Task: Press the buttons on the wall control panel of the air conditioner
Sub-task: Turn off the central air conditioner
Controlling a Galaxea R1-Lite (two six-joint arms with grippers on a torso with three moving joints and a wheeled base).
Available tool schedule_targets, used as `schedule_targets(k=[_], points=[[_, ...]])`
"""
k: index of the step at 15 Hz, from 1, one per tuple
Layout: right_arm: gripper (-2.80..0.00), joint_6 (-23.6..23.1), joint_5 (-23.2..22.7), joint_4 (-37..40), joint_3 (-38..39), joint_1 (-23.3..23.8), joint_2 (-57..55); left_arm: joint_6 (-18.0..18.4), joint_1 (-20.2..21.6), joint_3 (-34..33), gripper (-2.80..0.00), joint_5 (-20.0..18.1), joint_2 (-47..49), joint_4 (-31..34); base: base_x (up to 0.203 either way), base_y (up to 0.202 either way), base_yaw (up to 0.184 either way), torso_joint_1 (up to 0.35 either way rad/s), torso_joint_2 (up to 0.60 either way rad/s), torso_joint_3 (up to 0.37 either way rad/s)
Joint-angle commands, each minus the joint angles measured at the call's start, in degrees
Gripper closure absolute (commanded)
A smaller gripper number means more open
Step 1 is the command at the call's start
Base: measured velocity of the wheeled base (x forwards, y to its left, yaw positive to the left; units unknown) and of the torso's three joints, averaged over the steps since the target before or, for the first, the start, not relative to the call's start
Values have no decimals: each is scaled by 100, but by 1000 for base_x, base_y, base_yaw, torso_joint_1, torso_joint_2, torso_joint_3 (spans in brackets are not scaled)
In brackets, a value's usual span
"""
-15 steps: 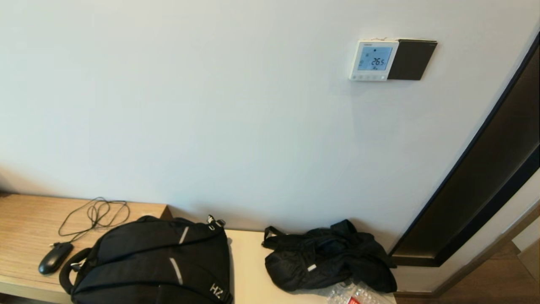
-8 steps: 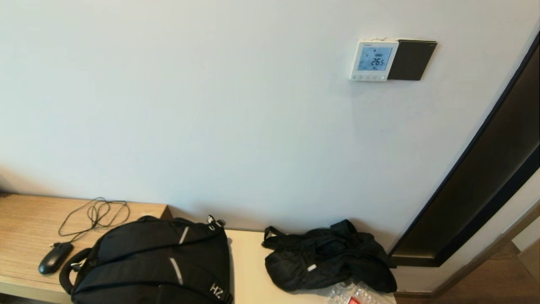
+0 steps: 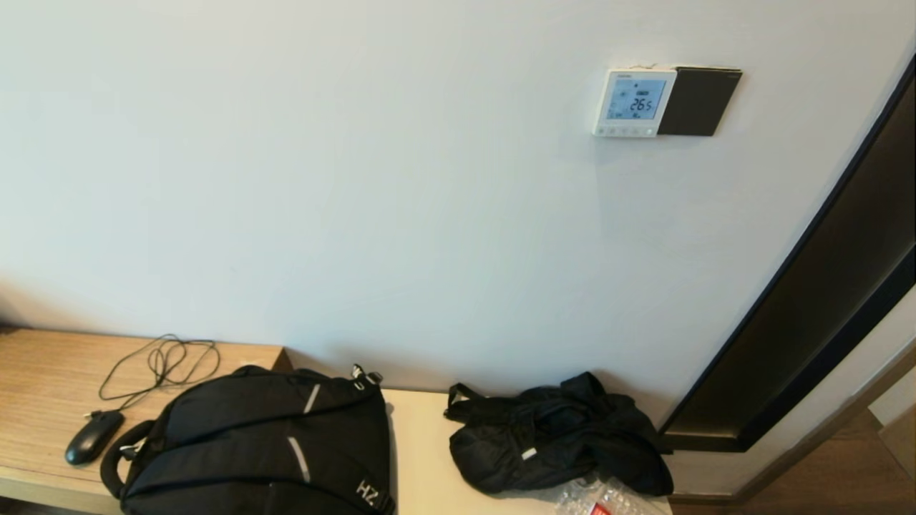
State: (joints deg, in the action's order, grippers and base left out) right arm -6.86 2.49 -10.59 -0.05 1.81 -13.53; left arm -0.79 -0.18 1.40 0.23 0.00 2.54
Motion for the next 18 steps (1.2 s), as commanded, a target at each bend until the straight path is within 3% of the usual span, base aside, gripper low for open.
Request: schedule_targets(k=[1, 6, 13, 18], points=[[0, 22, -85, 435, -5, -150, 681, 0, 1, 0, 0, 4, -9, 1, 0, 0, 0, 0, 0, 0], [0, 107, -276, 1085, 0, -179, 1347, 0, 1, 0, 0, 4, -9, 1, 0, 0, 0, 0, 0, 0], [0, 171, -337, 1068, 5, -190, 1371, 0, 1, 0, 0, 4, -9, 1, 0, 0, 0, 0, 0, 0], [0, 536, -329, 1042, -4, -190, 1371, 0, 1, 0, 0, 4, -9, 1, 0, 0, 0, 0, 0, 0]])
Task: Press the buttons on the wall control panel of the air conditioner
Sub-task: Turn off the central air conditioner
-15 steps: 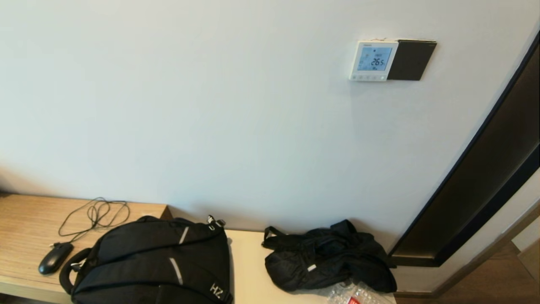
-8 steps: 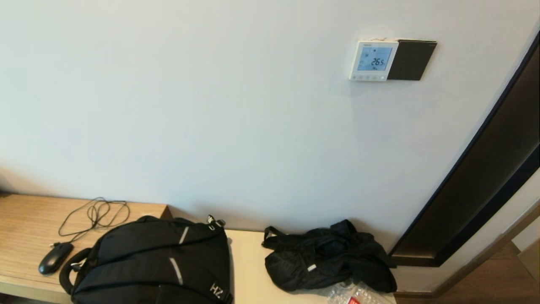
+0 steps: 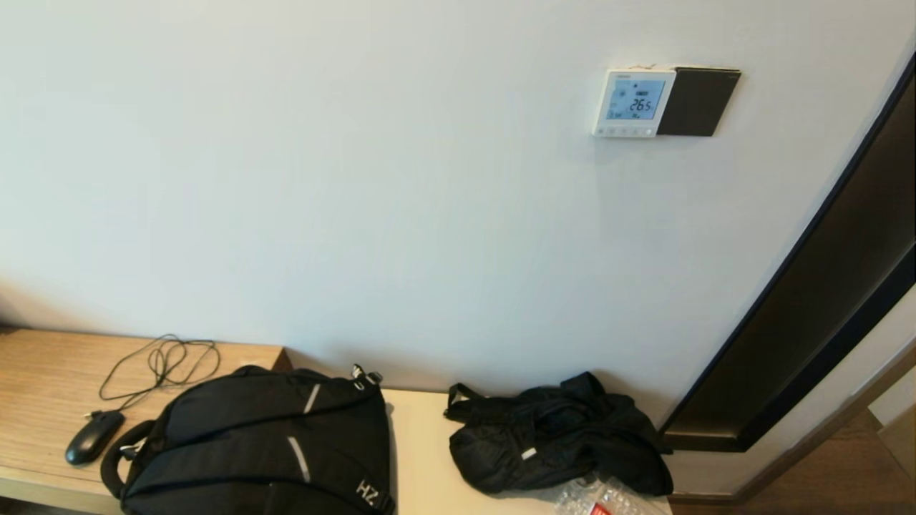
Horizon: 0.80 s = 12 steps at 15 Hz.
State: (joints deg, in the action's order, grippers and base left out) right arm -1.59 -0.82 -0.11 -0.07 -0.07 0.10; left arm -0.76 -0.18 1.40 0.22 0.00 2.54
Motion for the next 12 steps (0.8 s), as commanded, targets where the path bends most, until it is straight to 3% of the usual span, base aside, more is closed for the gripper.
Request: schedule_targets(k=[1, 12], points=[[0, 41, 3, -7, -1, -1, 8, -3, 1, 0, 0, 4, -9, 1, 0, 0, 0, 0, 0, 0], [0, 142, 11, -15, 7, -1, 15, -3, 1, 0, 0, 4, -9, 1, 0, 0, 0, 0, 0, 0]])
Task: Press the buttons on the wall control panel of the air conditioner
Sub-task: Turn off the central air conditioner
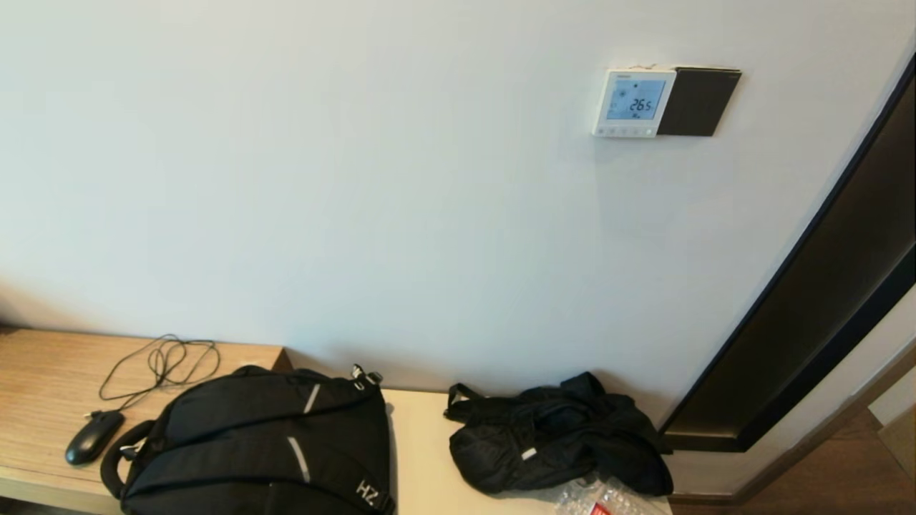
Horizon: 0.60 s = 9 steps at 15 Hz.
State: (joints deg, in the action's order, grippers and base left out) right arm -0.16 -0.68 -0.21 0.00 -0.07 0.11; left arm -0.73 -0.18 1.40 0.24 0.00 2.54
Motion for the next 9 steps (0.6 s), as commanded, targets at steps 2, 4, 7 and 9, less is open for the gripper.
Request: schedule_targets(k=[2, 4, 7, 9], points=[[0, -2, -2, -6, 0, -1, 7, -6, 1, 0, 0, 2, -9, 1, 0, 0, 0, 0, 0, 0], [0, -2, -2, -4, 0, -1, 7, -6, 1, 0, 0, 2, -9, 1, 0, 0, 0, 0, 0, 0], [0, -11, -2, 3, -9, 7, 7, -6, 1, 0, 0, 2, -9, 1, 0, 0, 0, 0, 0, 0], [0, -11, -2, -6, -9, 1, 7, -6, 1, 0, 0, 2, -9, 1, 0, 0, 0, 0, 0, 0]])
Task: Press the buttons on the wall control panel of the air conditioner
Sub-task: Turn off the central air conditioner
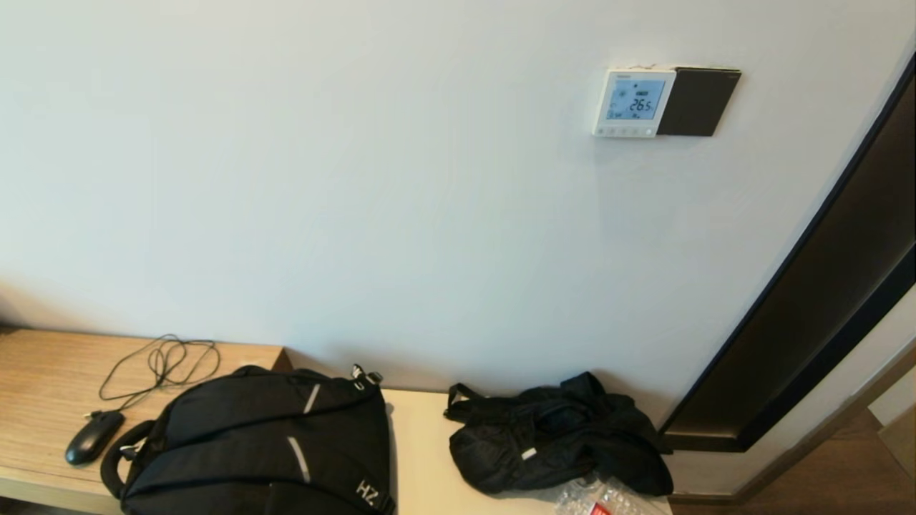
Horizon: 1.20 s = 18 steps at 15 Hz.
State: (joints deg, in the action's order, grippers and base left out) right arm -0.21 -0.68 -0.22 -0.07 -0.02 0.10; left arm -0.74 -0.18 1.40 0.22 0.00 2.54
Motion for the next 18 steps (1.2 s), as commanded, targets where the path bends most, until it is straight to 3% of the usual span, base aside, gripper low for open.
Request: schedule_targets(k=[1, 6, 10, 13, 18], points=[[0, -14, -2, -4, -1, 2, 8, -5, 1, 0, 0, 4, -9, 1, 0, 0, 0, 0, 0, 0], [0, -436, 7, -476, -175, 2, 17, -5, 1, 0, 0, 4, -9, 1, 0, 0, 0, 0, 0, 0], [0, -449, -150, 367, -1861, 1, -90, -5, 1, 0, 0, 4, -9, 1, 0, 0, 0, 0, 0, 0], [0, -433, -298, 586, -2998, 17, -1235, -5, 1, 0, 0, 4, -9, 1, 0, 0, 0, 0, 0, 0], [0, -395, -283, -516, -4262, 230, -3819, -5, 1, 0, 0, 4, -9, 1, 0, 0, 0, 0, 0, 0]])
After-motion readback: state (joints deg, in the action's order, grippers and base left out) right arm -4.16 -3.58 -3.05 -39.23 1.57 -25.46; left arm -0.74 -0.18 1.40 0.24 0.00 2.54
